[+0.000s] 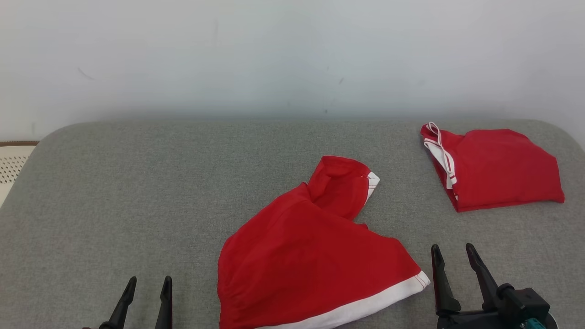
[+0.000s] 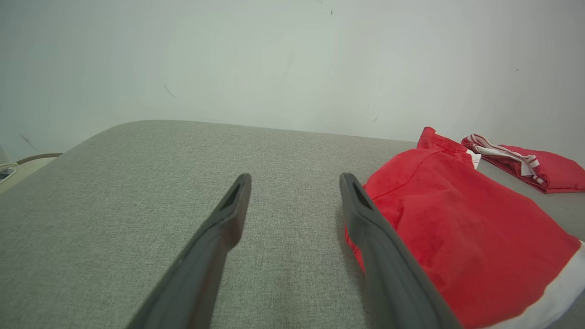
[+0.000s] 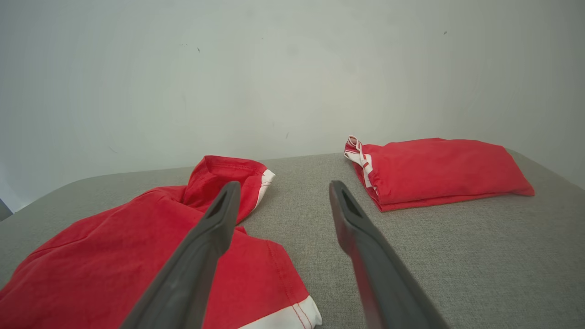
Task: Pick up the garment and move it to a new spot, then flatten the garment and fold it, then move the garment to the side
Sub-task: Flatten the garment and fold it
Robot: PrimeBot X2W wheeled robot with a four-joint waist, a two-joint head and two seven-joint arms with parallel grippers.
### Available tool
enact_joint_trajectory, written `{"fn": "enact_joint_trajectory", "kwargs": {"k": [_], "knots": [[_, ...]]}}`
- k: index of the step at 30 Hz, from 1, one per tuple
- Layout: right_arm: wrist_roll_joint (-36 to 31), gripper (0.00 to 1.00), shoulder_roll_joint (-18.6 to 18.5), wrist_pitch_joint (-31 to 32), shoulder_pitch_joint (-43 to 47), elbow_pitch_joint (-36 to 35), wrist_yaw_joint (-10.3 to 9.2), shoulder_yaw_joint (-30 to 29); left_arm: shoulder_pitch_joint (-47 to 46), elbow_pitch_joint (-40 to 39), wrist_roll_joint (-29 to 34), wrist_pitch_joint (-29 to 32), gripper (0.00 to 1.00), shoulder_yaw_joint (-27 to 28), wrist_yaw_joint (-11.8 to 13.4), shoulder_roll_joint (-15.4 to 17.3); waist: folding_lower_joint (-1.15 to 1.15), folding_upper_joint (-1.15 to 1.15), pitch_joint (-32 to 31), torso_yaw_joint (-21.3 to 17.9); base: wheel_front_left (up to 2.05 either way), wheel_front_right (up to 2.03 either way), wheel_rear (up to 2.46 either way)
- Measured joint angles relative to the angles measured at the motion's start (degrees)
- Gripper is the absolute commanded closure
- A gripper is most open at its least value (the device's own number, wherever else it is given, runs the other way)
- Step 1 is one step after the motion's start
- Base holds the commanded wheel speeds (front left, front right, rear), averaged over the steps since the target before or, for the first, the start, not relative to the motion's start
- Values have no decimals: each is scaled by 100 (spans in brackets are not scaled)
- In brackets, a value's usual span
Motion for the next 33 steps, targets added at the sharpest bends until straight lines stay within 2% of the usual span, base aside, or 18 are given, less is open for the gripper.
{"fn": "enact_joint_trajectory", "kwargs": {"k": [23, 27, 33], "knots": [[-24, 0, 12, -1, 3, 30, 1, -1, 7, 20, -125, 0, 0, -25, -60, -1, 0, 0, 38, 42, 0, 0, 0], [-22, 0, -9, 81, 5, 158, 1, 4, 47, 66, -181, 0, 0, -172, -108, 14, 0, 0, 12, 69, 0, 0, 0], [35, 0, -213, 321, -27, 355, 0, -52, 183, 148, -282, 0, 0, -759, -153, 44, 0, 0, 39, 165, 0, 0, 0]]}}
